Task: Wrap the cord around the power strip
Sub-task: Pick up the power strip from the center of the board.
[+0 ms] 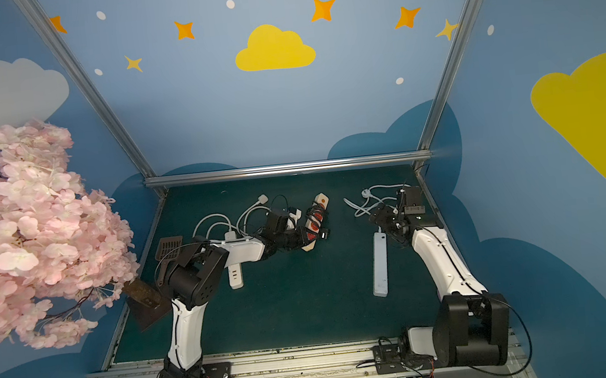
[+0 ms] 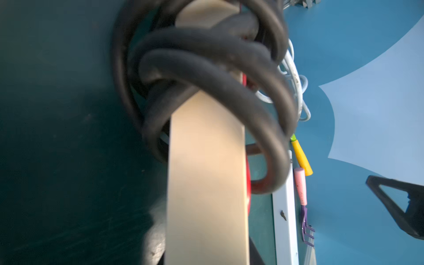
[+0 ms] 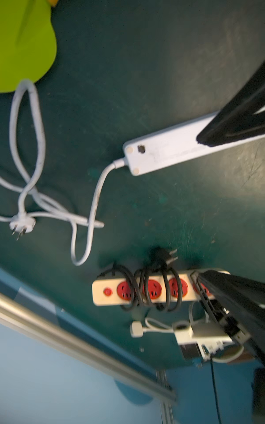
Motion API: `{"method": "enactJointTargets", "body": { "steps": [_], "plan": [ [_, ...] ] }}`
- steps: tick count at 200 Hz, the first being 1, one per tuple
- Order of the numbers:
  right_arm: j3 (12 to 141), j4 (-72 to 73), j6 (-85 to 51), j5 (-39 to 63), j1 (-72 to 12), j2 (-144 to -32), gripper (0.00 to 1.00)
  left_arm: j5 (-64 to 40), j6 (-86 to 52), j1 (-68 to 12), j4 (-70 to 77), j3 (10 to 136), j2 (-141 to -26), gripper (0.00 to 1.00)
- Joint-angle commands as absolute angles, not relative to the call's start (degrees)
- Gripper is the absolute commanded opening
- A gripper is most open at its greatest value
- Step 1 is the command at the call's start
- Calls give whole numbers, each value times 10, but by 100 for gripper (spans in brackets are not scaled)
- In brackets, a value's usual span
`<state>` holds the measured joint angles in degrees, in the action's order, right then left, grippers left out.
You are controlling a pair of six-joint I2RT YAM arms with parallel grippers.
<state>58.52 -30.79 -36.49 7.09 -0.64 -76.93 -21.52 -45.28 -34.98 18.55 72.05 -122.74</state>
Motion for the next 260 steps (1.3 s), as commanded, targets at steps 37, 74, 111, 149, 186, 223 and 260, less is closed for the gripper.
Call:
{"method": "enactJointTargets", "body": {
  "steps": [37,74,111,149,186,223,260],
  "plan": [
    [640,-464,-256,9,-23,-912,88,-167,-482,-393,140,667,-1195,3],
    [659,-422,-260,35,-26,-991,86,-157,-508,-409,92,658,-1191,3],
    [700,-412,-260,55,-27,-1057,76,-178,-572,-412,140,615,-1209,3],
    [730,-403,-251,70,-20,-1094,45,-189,-617,-442,201,593,-1236,3],
    [772,-403,-241,107,-7,-1082,25,-216,-680,-472,265,587,-1280,3],
    [832,-439,-226,116,-1,-1051,20,-238,-711,-509,283,623,-1317,3],
    [888,-477,-214,129,25,-1019,17,-264,-698,-534,234,726,-1359,3]
  ]
}}
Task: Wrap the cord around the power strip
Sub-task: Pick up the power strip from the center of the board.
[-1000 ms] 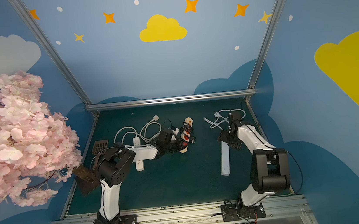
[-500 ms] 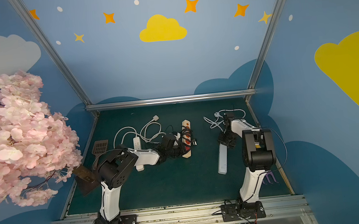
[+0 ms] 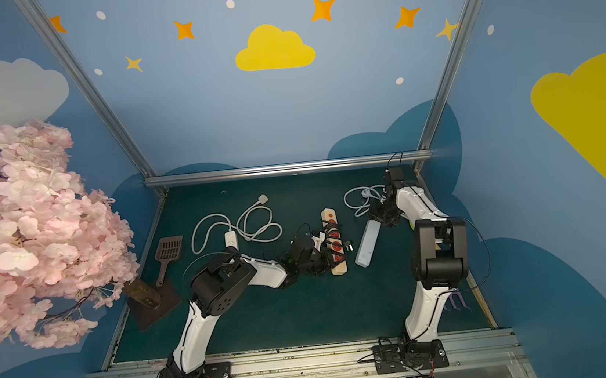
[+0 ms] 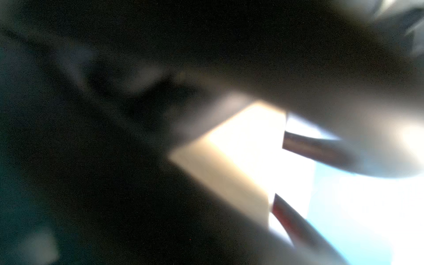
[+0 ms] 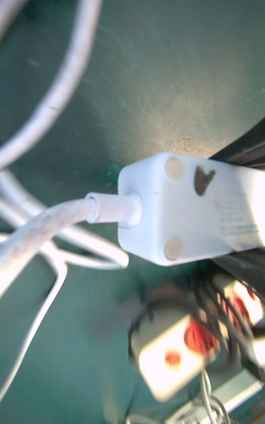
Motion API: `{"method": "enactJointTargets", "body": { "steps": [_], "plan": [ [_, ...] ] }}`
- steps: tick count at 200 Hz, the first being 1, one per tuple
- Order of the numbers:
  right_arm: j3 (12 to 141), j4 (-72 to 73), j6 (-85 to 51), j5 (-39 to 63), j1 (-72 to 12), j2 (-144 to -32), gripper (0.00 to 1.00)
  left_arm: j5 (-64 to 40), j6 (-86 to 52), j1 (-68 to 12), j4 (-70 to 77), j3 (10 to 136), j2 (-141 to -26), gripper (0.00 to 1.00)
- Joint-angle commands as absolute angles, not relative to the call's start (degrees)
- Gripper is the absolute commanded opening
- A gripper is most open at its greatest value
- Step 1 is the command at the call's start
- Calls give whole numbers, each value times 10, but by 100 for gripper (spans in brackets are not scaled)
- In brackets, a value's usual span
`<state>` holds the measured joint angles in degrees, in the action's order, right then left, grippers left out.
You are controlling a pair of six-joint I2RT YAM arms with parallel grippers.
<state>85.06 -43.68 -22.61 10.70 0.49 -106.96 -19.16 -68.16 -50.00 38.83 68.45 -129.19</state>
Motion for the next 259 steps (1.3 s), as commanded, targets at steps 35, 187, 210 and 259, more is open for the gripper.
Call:
{"method": "enactJointTargets", "body": {
  "steps": [35,187,210,259],
  "plan": [
    [932,-480,-247,183,76,-977,14,-282,-737,-554,218,824,-1421,3],
    [1049,-463,-290,223,49,-1033,11,-299,-833,-546,259,787,-1387,65],
    [1049,-460,-289,224,40,-1036,11,-312,-829,-545,246,789,-1367,73],
    [1060,-473,-263,229,28,-1040,10,-279,-820,-519,267,684,-1273,75]
  ]
}}
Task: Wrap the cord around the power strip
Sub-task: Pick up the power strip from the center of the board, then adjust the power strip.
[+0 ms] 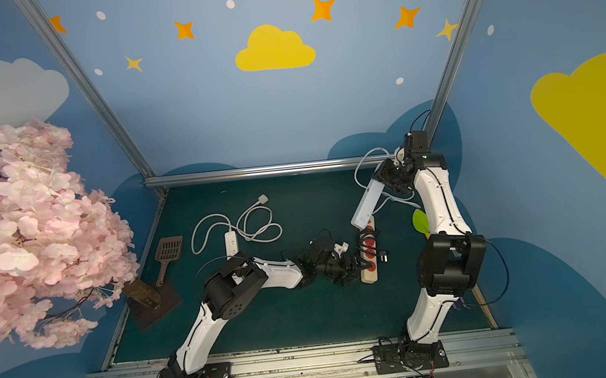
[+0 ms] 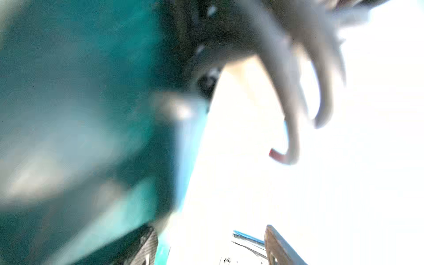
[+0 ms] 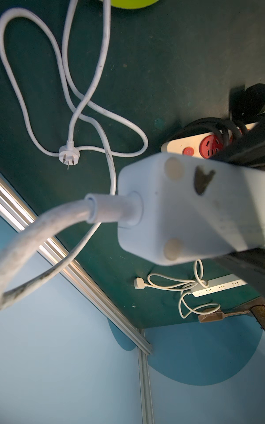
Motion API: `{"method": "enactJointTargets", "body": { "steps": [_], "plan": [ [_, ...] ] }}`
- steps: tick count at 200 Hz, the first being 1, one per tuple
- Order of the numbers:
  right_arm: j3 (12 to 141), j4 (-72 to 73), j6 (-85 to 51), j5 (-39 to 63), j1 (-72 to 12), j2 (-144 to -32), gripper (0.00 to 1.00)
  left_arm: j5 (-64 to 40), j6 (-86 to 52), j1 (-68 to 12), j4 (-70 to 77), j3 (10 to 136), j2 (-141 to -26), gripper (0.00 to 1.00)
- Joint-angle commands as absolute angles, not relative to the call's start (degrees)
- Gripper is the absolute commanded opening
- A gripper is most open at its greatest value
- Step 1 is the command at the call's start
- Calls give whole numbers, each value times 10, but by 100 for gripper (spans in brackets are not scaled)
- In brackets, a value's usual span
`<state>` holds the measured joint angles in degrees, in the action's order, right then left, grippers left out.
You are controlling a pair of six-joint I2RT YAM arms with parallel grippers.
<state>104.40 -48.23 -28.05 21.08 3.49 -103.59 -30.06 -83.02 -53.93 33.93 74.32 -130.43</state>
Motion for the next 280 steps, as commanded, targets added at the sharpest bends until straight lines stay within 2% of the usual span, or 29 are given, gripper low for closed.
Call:
{"method": "enactJointTargets", "body": {
  "steps": [1,19,44,62,101,135,169,197,235,258,280],
  "plan": [
    [1062,-474,-263,229,27,-1041,10,-279,-817,-518,267,682,-1270,75],
    [1097,-494,-248,236,13,-1058,9,-277,-709,-501,210,678,-1199,75],
    [1179,-542,-235,243,-19,-1092,8,-212,-548,-479,69,660,-1066,76],
    [1229,-548,-230,243,-55,-1113,7,-200,-472,-445,8,650,-992,76],
    [1285,-513,-263,248,-127,-1144,6,-326,-388,-332,-45,671,-901,76],
    [1167,-363,-342,277,-175,-1098,5,-382,-330,-304,-62,682,-892,75],
    [1084,-289,-424,267,-215,-1071,4,-383,-310,-302,-52,686,-899,76],
    [1023,-184,-490,291,-231,-1049,4,-368,-274,-301,-96,708,-914,72],
    [1042,-169,-519,295,-251,-1051,4,-319,-237,-301,-130,724,-917,67],
    [1065,-208,-498,277,-259,-1050,4,-257,-200,-290,-190,740,-906,71],
    [1070,-246,-470,241,-263,-1046,3,-246,-175,-277,-214,747,-875,75]
  ]
}}
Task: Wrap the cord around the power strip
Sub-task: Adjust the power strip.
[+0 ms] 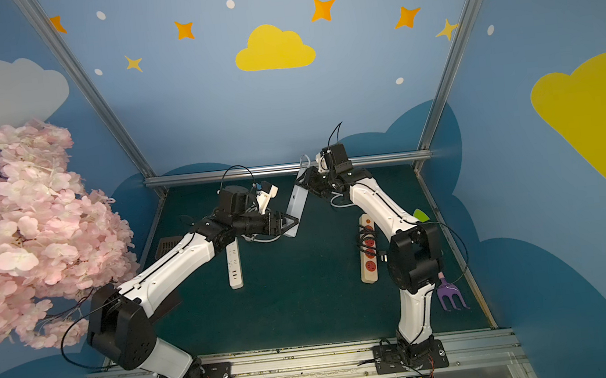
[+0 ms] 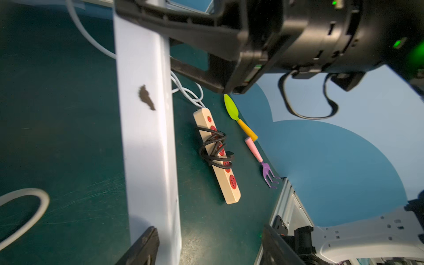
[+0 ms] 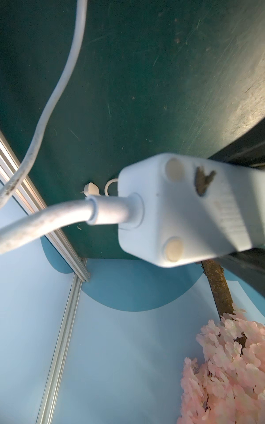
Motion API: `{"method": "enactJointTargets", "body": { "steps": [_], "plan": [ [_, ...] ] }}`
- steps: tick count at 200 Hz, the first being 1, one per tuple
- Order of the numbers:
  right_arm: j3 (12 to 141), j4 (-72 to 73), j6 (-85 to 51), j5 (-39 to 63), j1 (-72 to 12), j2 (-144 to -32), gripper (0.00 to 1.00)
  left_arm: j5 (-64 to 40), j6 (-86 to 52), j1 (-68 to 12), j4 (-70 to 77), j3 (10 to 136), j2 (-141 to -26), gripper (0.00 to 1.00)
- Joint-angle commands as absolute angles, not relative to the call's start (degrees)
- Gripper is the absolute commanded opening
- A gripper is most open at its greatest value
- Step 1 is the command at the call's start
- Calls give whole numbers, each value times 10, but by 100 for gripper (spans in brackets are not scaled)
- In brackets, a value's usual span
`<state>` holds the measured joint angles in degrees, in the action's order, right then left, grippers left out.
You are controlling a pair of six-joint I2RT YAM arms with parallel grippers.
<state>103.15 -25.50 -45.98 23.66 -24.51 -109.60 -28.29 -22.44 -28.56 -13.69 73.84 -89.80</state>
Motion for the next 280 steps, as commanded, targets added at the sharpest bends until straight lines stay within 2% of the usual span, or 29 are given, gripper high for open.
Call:
{"method": "enactJointTargets", "body": {
  "steps": [1,46,66,85,103,121,136,144,149,157,172,207,241,280],
  "plan": [
    [1070,-246,-471,241,-263,-1046,3,-245,-173,-277,-215,747,-874,75],
    [1083,-225,-485,249,-277,-1051,3,-254,-173,-280,-216,758,-899,76],
    [1091,-225,-491,259,-281,-1050,3,-260,-178,-280,-195,760,-910,70],
    [1092,-221,-492,266,-283,-1046,4,-273,-186,-279,-158,765,-904,57],
    [1093,-217,-480,279,-283,-1041,7,-288,-189,-275,-130,773,-897,32],
    [1093,-216,-460,292,-278,-1034,11,-293,-184,-271,-121,783,-889,17],
    [1089,-209,-436,302,-271,-1023,20,-293,-178,-266,-119,791,-882,8],
    [1091,-208,-421,313,-263,-1019,30,-294,-177,-264,-116,795,-878,3],
    [1092,-202,-411,323,-257,-1016,44,-294,-175,-261,-115,798,-875,3],
    [1095,-195,-393,348,-241,-1010,59,-292,-173,-255,-114,807,-872,3],
    [1093,-204,-372,365,-196,-992,70,-283,-169,-236,-116,837,-860,3],
    [1002,-193,-257,300,-122,-932,77,-258,-156,-197,-106,907,-831,3],
    [910,-169,-101,189,-131,-922,80,-350,-169,-199,-123,948,-849,3],
    [808,4,4,183,-166,-926,81,-394,-158,-208,-149,966,-853,4]
  ]
}}
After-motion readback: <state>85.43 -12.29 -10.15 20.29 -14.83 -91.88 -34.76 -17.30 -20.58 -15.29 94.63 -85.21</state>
